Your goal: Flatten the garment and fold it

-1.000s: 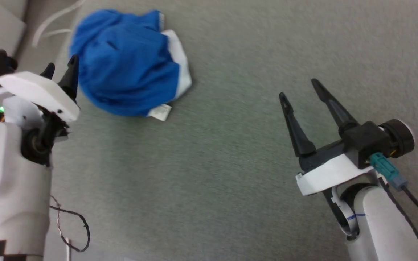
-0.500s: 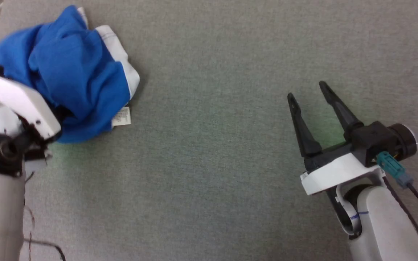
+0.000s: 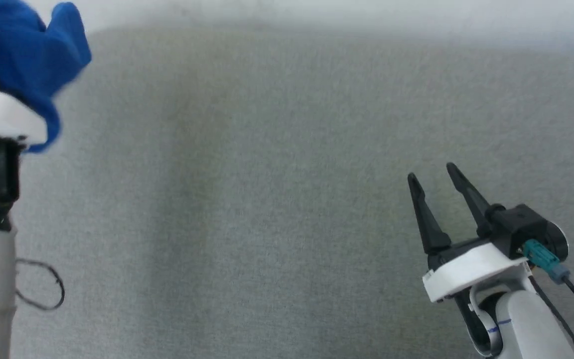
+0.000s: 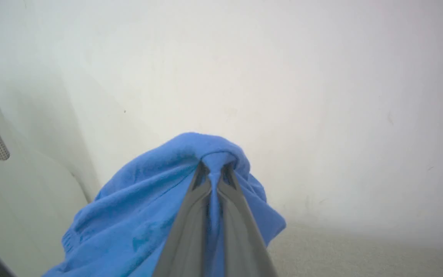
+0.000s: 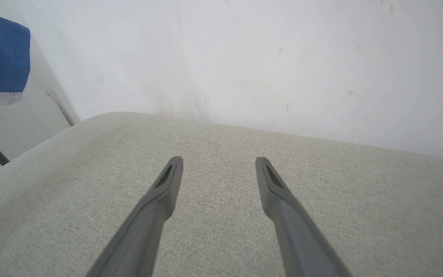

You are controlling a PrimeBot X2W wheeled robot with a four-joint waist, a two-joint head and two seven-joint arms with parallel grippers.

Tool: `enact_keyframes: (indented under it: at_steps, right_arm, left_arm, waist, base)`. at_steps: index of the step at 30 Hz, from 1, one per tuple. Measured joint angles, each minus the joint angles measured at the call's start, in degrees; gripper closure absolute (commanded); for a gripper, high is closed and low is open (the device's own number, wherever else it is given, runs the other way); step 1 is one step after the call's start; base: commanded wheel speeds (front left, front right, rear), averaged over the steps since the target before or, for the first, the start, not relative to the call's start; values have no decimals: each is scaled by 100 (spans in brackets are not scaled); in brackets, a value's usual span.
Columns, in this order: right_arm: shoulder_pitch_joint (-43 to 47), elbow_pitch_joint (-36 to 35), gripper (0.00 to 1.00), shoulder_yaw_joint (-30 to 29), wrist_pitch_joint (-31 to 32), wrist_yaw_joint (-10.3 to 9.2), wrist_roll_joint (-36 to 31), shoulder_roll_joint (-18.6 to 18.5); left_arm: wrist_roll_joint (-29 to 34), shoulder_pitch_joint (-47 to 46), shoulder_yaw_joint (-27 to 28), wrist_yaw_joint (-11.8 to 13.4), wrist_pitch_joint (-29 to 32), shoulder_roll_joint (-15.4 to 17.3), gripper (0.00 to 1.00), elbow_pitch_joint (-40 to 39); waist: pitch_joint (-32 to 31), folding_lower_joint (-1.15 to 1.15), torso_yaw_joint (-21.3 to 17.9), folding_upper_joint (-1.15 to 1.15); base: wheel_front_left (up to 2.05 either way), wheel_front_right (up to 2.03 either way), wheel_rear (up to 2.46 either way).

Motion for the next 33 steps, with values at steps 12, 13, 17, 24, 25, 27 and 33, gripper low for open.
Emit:
enact_keyframes:
  at_steps: [12, 13, 17, 24, 25, 27, 33]
  right_arm:
    - [226, -45, 0, -198, -8, 0, 134, 0]
    - [241, -63, 0, -205, 11, 0, 135, 1]
    - [335, -118, 0, -313, 82, 0, 134, -3]
    - [350, -185, 0, -298, 119, 0, 186, -8]
    - [349, -193, 0, -286, 120, 0, 204, -8]
    - [342, -197, 0, -269, 122, 0, 233, -7]
    - [333, -181, 0, -290, 136, -1, 229, -11]
  left_arm:
    - [533, -648, -1085, -191, -643, -706, 100, -514]
    - [528, -673, -1155, -226, -633, -801, 100, -535]
    - [445, -697, -1532, -236, -517, -1276, 100, -524]
    - [38, -362, -2239, -488, 349, -1823, 100, 577]
    - [38, -251, -2373, -536, 505, -1844, 100, 800]
    - [23, -60, -2603, -619, 886, -1874, 100, 1270]
    - [-227, 394, -3009, -724, 2219, -1957, 0, 2401]
  waist:
    - [-985, 0, -653, 0]
    - [-1021, 0, -749, 1]
    - [-1097, 1, -1165, 1]
    - [-1034, 1, -1902, 1]
    - [-1016, 1, -1990, 1]
    - [-976, 2, -2150, 1]
    - [-845, 2, -2409, 1]
  base:
    - [0, 0, 0]
    - [0, 0, 0]
    - [0, 0, 0]
    - [0, 0, 0]
    - [0, 0, 0]
    - [0, 0, 0]
    - [0, 0, 0]
